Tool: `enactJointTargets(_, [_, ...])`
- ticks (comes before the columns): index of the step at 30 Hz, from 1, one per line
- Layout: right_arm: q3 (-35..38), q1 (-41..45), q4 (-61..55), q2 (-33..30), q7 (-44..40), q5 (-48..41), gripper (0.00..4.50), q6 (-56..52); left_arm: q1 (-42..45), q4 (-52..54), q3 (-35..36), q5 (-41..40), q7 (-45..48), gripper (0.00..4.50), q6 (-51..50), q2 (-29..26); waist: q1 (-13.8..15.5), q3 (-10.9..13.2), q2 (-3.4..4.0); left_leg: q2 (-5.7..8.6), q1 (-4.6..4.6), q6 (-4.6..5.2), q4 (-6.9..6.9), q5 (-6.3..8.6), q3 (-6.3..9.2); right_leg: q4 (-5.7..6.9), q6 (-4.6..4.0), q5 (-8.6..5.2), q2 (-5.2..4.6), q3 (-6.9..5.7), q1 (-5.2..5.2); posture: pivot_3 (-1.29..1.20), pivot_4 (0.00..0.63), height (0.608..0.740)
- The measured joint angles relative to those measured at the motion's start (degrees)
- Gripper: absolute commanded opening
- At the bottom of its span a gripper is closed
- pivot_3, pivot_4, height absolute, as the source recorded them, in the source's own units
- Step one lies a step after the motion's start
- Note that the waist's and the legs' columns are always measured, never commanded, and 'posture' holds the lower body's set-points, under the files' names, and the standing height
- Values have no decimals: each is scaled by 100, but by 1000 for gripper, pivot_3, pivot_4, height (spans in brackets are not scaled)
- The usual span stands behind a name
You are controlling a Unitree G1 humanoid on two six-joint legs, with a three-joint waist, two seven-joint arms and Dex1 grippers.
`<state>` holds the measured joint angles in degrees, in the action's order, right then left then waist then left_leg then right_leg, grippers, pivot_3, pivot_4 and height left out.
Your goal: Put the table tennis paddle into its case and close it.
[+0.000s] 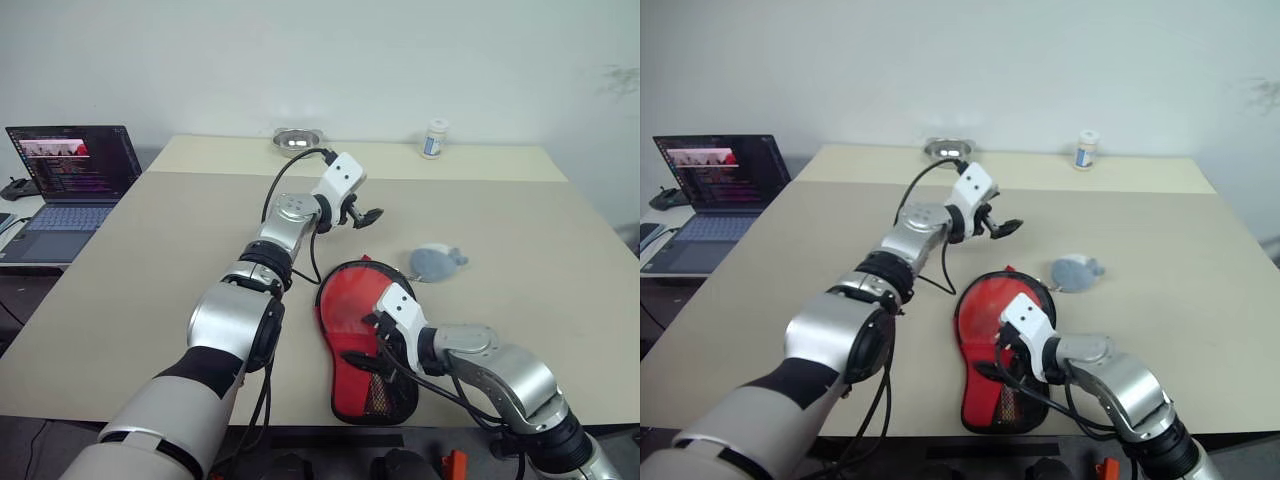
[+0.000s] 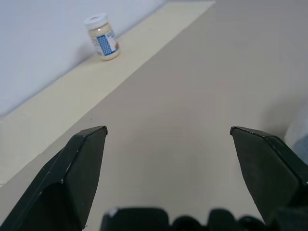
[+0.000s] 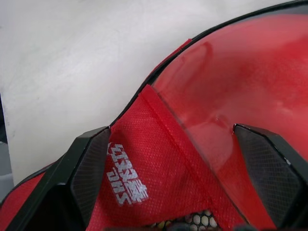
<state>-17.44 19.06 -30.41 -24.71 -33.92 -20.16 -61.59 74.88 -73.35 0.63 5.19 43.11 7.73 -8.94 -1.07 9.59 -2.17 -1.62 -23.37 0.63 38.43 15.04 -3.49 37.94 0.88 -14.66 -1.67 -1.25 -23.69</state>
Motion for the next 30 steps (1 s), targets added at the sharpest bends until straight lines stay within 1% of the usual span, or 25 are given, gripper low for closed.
enactJointTargets(1, [134,3,-158,-65,-42,-140,4500,-136,-104,98,15,-88,286,4473,-24,-8,3,0,0,1,-18,-1,7,-1,1,1,-14,9,-2,-1,-14,0,150,740])
enactJointTargets(3, [655,40,-734,-383,-300,-690,4500,-526,-528,568,-21,-313,1273,4473,-86,-84,5,6,9,-2,-59,-3,29,-2,3,10,-17,11,1,-2,-47,0,150,740])
enactJointTargets(5, [1196,159,-1211,-733,-516,-1144,4500,-785,-995,982,-109,-444,2106,4473,-250,-270,-12,13,14,-6,-58,-2,28,-1,4,8,-17,11,1,-3,-48,0,150,740])
enactJointTargets(8, [1776,253,-1546,-1153,-643,-1556,4500,-946,-1538,1746,-276,-599,2916,4473,-620,-554,-32,21,13,-17,-57,-1,27,0,16,12,-19,10,0,-9,-47,0,150,740])
enactJointTargets(11, [2103,253,-1617,-1412,-652,-1811,4500,-1028,-1930,2592,-428,-762,3394,4473,-938,-751,-27,22,14,-17,-55,-1,28,0,21,17,-20,10,0,-13,-43,0,150,740])
enactJointTargets(14, [2363,253,-1612,-1625,-612,-1945,4500,-1012,-2212,3096,-676,-803,3539,4473,-1099,-727,-14,22,14,-7,-55,0,34,0,19,16,-17,11,0,-10,-38,0,150,740])
enactJointTargets(17, [2474,199,-1463,-1948,-605,-1894,4500,-825,-2453,3229,-918,-795,3619,4473,-1075,-674,11,22,14,0,-55,2,40,0,10,13,-9,16,2,-2,-38,0,150,740])
enactJointTargets(18, [2470,181,-1357,-2074,-601,-1797,4500,-692,-2495,3194,-977,-774,3605,4473,-1029,-623,19,23,13,2,-56,3,42,0,10,13,-7,17,3,-1,-38,0,150,740])
enactJointTargets(20, [2318,209,-865,-2384,-527,-1272,4500,-112,-2497,2915,-1128,-636,3357,4473,-763,-440,71,22,12,4,-54,5,45,0,4,10,-4,18,4,5,-37,0,150,740])
enactJointTargets(25, [1830,561,499,-2338,-339,-401,4500,932,-2276,2143,-1259,-415,2926,4473,-293,-236,87,20,15,-5,-48,8,46,-3,1,16,-5,21,24,14,-39,0,150,740])
enactJointTargets(30, [1460,995,1746,-2144,-453,118,4500,1710,-2166,1848,-1268,-356,2737,4473,-11,-69,95,17,21,-7,-48,9,46,-3,-4,14,-8,23,27,20,-39,0,150,740])
